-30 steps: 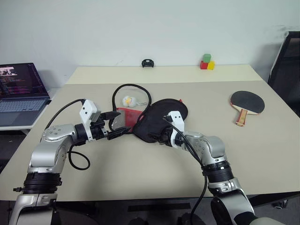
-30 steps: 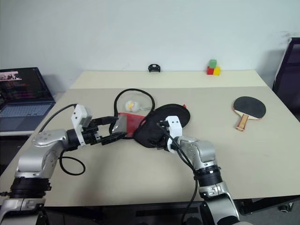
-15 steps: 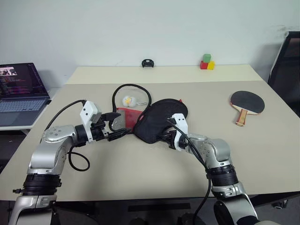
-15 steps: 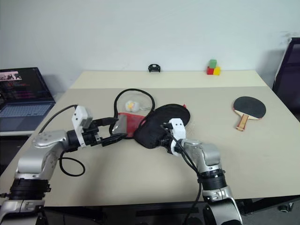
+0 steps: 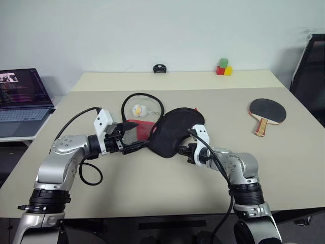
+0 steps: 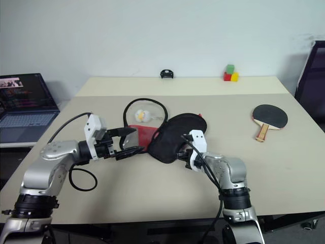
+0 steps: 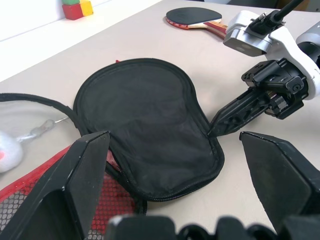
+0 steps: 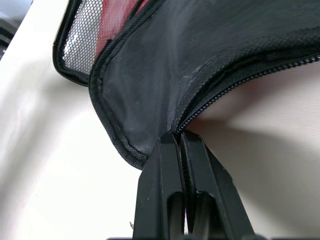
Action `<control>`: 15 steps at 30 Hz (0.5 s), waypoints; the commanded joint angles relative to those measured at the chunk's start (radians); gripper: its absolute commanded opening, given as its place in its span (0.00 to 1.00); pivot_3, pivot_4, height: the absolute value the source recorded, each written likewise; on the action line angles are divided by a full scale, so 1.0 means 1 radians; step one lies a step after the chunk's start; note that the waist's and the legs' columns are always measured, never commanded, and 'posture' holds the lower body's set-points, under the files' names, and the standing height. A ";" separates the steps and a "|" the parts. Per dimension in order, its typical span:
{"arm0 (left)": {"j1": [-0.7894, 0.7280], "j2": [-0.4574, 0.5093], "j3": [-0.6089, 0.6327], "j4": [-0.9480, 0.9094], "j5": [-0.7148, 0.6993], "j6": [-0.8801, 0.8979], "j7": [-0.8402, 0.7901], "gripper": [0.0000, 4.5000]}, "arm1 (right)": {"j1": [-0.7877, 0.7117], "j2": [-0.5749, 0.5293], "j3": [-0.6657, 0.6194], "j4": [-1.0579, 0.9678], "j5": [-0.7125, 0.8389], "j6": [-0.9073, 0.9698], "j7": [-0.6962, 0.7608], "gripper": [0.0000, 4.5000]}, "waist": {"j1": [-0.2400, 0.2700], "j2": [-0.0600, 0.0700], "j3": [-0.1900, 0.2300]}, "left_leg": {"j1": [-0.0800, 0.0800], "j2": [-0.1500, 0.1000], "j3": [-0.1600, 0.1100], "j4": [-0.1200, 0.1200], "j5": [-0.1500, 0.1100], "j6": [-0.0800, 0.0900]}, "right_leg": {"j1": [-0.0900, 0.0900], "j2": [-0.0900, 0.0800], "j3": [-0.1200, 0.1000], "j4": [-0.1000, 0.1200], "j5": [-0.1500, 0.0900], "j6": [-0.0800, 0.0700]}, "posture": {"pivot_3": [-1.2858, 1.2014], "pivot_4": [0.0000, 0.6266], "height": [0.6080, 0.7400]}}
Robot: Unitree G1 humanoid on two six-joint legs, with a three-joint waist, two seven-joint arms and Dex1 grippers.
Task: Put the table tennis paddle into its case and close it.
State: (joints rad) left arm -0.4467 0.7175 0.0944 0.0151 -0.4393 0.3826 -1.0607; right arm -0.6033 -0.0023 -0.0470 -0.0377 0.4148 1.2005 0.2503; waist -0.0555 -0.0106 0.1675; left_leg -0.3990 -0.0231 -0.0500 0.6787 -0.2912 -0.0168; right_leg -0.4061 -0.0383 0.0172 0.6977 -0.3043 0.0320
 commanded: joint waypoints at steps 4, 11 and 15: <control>0.001 0.013 0.016 -0.035 -0.016 0.000 -0.013 1.00 | -0.022 -0.093 -0.023 -0.052 0.042 0.055 0.047 0.01 | 0.000 0.000 0.000 | 0.000 0.000 0.000 0.000 0.000 0.000 | 0.000 0.000 0.000 0.000 0.000 0.000 | 0.52 0.24 1.00; -0.001 0.004 0.000 -0.040 -0.011 -0.003 -0.024 1.00 | -0.057 -0.279 -0.046 -0.058 0.074 0.120 0.118 0.01 | 0.002 0.000 0.000 | 0.000 0.000 0.000 0.000 0.000 0.000 | 0.000 0.000 0.000 0.000 0.000 0.000 | 0.52 0.24 1.00; -0.009 -0.004 -0.019 -0.038 -0.007 -0.009 -0.032 1.00 | -0.061 -0.369 -0.038 -0.068 0.090 0.148 0.160 0.01 | 0.006 0.000 0.000 | 0.000 0.000 0.000 0.000 0.000 0.000 | 0.001 0.000 0.000 -0.001 0.000 0.000 | 0.52 0.24 1.00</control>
State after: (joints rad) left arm -0.4382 0.7158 0.0749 0.0051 -0.4379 0.3851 -1.0839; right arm -0.6494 -0.3543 -0.0768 -0.0594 0.4827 1.3333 0.3831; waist -0.0498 -0.0107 0.1675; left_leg -0.3993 -0.0231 -0.0500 0.6786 -0.2913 -0.0162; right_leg -0.4055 -0.0383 0.0169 0.6969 -0.3044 0.0319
